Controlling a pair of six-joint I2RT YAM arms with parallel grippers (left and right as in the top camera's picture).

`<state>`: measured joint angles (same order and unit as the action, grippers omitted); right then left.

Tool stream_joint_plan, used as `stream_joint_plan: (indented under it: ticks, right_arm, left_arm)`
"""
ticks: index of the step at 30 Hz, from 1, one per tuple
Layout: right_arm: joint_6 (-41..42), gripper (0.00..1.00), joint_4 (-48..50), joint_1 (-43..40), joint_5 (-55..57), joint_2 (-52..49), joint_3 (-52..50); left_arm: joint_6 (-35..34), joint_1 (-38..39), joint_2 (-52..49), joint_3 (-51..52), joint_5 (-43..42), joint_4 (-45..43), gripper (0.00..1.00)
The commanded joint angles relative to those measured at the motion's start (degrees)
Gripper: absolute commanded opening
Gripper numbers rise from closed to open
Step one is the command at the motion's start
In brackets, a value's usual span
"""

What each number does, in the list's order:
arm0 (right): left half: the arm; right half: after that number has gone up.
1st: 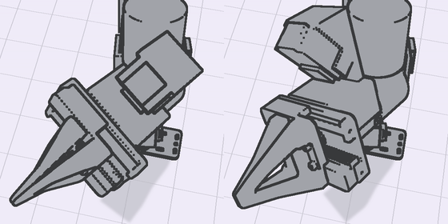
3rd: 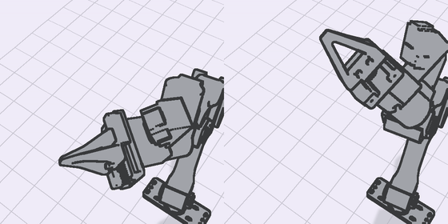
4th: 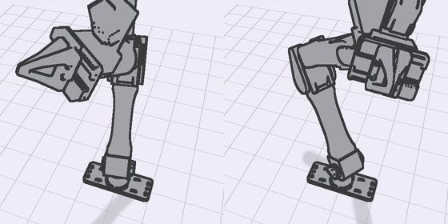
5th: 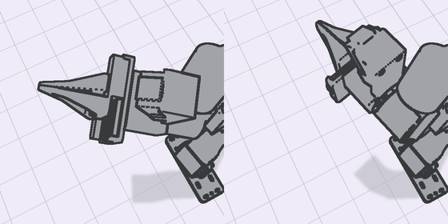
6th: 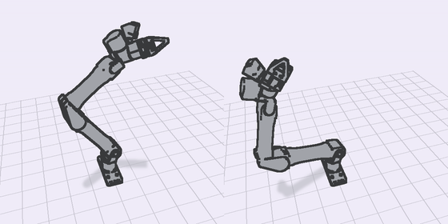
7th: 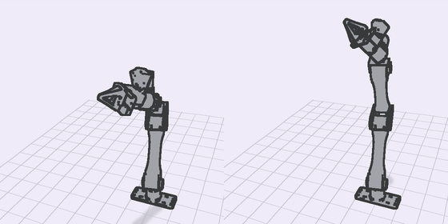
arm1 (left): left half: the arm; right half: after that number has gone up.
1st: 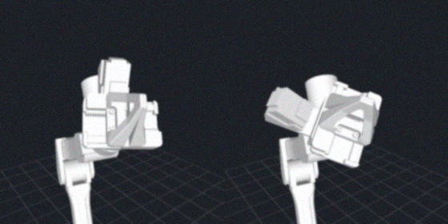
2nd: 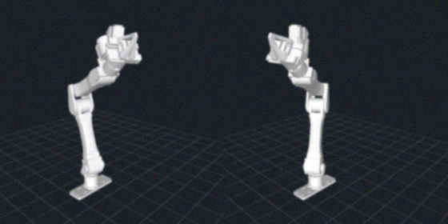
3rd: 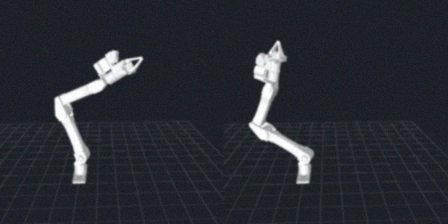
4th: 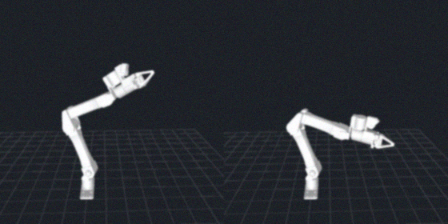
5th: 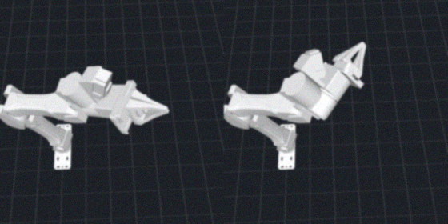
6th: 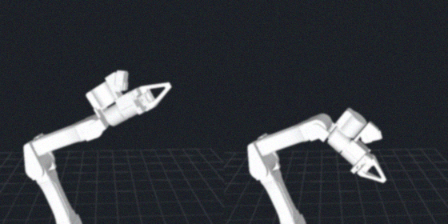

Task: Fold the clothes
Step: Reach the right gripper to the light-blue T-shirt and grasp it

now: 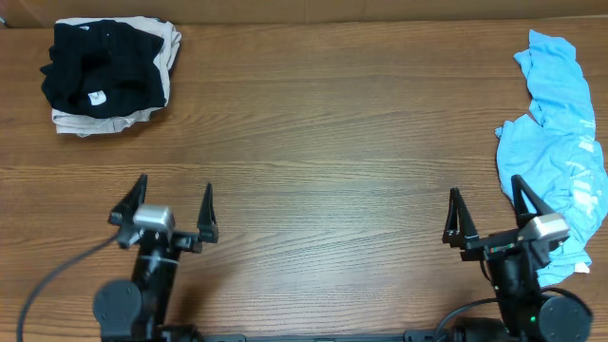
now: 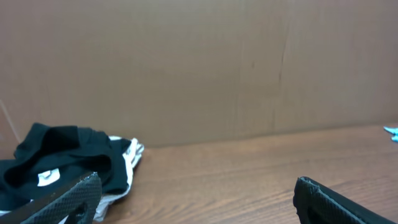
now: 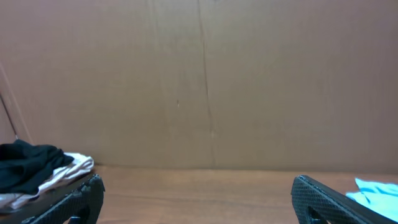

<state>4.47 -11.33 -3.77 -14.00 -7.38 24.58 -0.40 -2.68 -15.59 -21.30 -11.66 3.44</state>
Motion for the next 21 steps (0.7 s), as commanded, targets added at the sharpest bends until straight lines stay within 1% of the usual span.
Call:
stream_joint_plan:
  ticks: [1, 4, 8, 12, 17, 18, 21]
  right_arm:
    - [0.0, 1.00, -3.7, -0.4, 1.1, -5.1, 7.0]
    - [0.0, 1.00, -8.5, -0.4, 1.1, -10.6, 12.7]
    - [0.0, 1.00, -15.3, -0.4, 1.1, -19.7, 20.9]
    - [0.0, 1.00, -23.0, -0.4, 1.1, -29.5, 28.4]
    - [0.0, 1.00, -34.1, -0.4, 1.1, -43.1, 37.2]
    - [0.0, 1.00, -36.2, -0.4, 1.1, -46.1, 38.9]
    - [0.0, 1.00, -40.3, -0.4, 1.1, -52.7, 41.9]
  left_arm:
    - [1.2, -0.3, -7.7, -7.5, -2.1, 2.4, 1.00]
    - [2.5, -0.3, -15.8, -14.7, -3.6, 7.0, 1.00]
    - [6.8, -0.3, -27.4, -26.5, -3.6, 15.0, 1.00]
    - [7.8, -0.3, -38.3, -39.3, -4.3, 23.7, 1.00]
    - [9.7, -0.3, -52.3, -54.8, -10.9, 37.5, 1.00]
    - [9.6, -0.3, -55.5, -57.8, -11.7, 40.6, 1.00]
    - [9.6, -0.3, -62.5, -63.3, -12.3, 46.1, 1.00]
